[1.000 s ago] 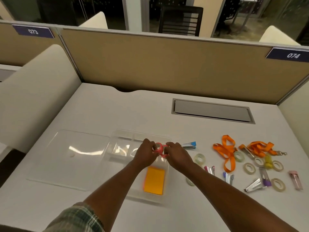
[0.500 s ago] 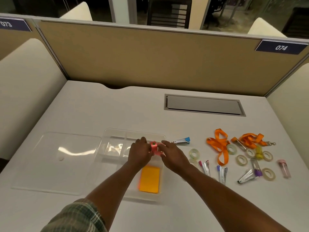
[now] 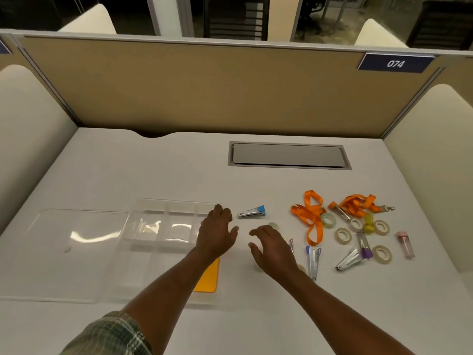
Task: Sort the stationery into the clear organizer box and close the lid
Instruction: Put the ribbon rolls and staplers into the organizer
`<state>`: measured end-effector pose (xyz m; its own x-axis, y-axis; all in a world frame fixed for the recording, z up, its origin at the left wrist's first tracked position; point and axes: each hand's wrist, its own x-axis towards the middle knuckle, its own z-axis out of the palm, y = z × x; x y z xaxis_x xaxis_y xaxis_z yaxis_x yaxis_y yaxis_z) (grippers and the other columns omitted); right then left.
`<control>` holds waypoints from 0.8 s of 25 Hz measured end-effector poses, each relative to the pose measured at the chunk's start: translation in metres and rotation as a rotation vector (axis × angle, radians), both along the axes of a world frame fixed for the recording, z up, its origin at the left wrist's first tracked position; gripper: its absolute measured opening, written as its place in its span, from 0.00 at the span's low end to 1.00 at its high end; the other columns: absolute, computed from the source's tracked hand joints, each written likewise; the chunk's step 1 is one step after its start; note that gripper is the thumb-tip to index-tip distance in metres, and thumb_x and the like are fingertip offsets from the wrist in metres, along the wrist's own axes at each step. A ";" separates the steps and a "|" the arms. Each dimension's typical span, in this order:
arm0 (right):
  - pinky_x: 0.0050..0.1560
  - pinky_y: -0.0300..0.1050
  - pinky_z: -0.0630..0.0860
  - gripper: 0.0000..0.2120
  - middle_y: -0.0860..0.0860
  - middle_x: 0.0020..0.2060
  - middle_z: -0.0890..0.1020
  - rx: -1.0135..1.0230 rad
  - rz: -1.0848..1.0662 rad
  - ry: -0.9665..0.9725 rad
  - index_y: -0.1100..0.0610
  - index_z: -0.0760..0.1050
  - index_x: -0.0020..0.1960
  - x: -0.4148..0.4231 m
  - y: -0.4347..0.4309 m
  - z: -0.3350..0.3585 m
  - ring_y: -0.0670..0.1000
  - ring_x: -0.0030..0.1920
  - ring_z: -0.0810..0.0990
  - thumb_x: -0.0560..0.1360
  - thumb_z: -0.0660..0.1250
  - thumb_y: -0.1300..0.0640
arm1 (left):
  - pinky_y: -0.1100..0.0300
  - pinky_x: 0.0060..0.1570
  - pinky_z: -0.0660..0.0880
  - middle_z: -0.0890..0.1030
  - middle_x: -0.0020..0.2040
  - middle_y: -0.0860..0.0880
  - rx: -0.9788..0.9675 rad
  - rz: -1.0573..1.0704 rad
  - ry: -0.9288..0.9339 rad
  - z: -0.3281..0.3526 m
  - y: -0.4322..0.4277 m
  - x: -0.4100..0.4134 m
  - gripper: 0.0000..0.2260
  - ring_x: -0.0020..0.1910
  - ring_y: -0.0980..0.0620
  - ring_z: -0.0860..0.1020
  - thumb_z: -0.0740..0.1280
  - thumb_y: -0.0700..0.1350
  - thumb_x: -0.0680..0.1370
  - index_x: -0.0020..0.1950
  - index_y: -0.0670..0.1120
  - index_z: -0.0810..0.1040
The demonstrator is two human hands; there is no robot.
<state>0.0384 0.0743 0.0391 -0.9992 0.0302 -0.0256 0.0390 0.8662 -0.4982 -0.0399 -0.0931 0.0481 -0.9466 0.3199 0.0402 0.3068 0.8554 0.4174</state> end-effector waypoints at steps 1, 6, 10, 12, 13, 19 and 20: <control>0.63 0.42 0.73 0.16 0.47 0.65 0.78 -0.019 -0.036 -0.010 0.49 0.75 0.66 0.006 0.012 0.000 0.47 0.64 0.75 0.79 0.66 0.48 | 0.61 0.41 0.70 0.75 0.53 0.48 -0.002 -0.020 -0.011 0.000 0.013 0.004 0.14 0.48 0.50 0.76 0.70 0.53 0.75 0.55 0.46 0.75; 0.52 0.46 0.77 0.12 0.50 0.54 0.81 -0.040 -0.178 -0.009 0.51 0.77 0.61 0.033 0.073 -0.002 0.52 0.55 0.80 0.79 0.65 0.52 | 0.54 0.47 0.74 0.74 0.58 0.47 -0.042 -0.146 -0.113 -0.008 0.067 0.026 0.14 0.54 0.46 0.76 0.68 0.53 0.76 0.57 0.46 0.74; 0.47 0.47 0.79 0.12 0.50 0.51 0.80 -0.030 -0.314 -0.045 0.51 0.75 0.60 0.046 0.113 -0.006 0.52 0.51 0.81 0.78 0.65 0.51 | 0.55 0.48 0.72 0.75 0.57 0.48 -0.095 -0.198 -0.159 -0.020 0.103 0.047 0.15 0.54 0.47 0.76 0.67 0.54 0.76 0.59 0.48 0.73; 0.46 0.48 0.79 0.15 0.52 0.50 0.80 -0.012 -0.368 -0.075 0.52 0.73 0.61 0.054 0.128 -0.013 0.54 0.52 0.81 0.77 0.66 0.47 | 0.55 0.50 0.73 0.76 0.58 0.47 -0.108 -0.163 -0.182 -0.026 0.121 0.057 0.19 0.55 0.46 0.77 0.66 0.54 0.77 0.63 0.47 0.71; 0.48 0.49 0.79 0.19 0.53 0.52 0.79 -0.009 -0.389 -0.112 0.52 0.71 0.62 0.057 0.134 -0.017 0.55 0.53 0.81 0.76 0.67 0.44 | 0.54 0.51 0.74 0.77 0.59 0.46 -0.111 -0.132 -0.201 -0.029 0.129 0.061 0.21 0.55 0.46 0.77 0.66 0.54 0.77 0.65 0.46 0.69; 0.55 0.49 0.79 0.39 0.55 0.60 0.77 0.007 -0.323 -0.329 0.48 0.57 0.77 0.068 0.156 -0.038 0.56 0.60 0.80 0.73 0.65 0.34 | 0.52 0.54 0.76 0.77 0.60 0.43 -0.065 0.032 -0.348 -0.043 0.171 0.074 0.26 0.58 0.43 0.78 0.67 0.54 0.76 0.70 0.45 0.64; 0.55 0.49 0.78 0.39 0.55 0.59 0.77 0.020 -0.301 -0.337 0.48 0.55 0.77 0.067 0.157 -0.040 0.56 0.59 0.80 0.73 0.65 0.34 | 0.51 0.54 0.76 0.76 0.60 0.43 -0.081 0.045 -0.355 -0.046 0.175 0.076 0.26 0.58 0.43 0.78 0.67 0.54 0.76 0.69 0.45 0.64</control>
<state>0.1059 0.2314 -0.0008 -0.8818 0.3224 -0.3443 0.4480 0.8007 -0.3976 0.0356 0.0818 0.0024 -0.9104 0.2663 -0.3167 0.1163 0.8992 0.4217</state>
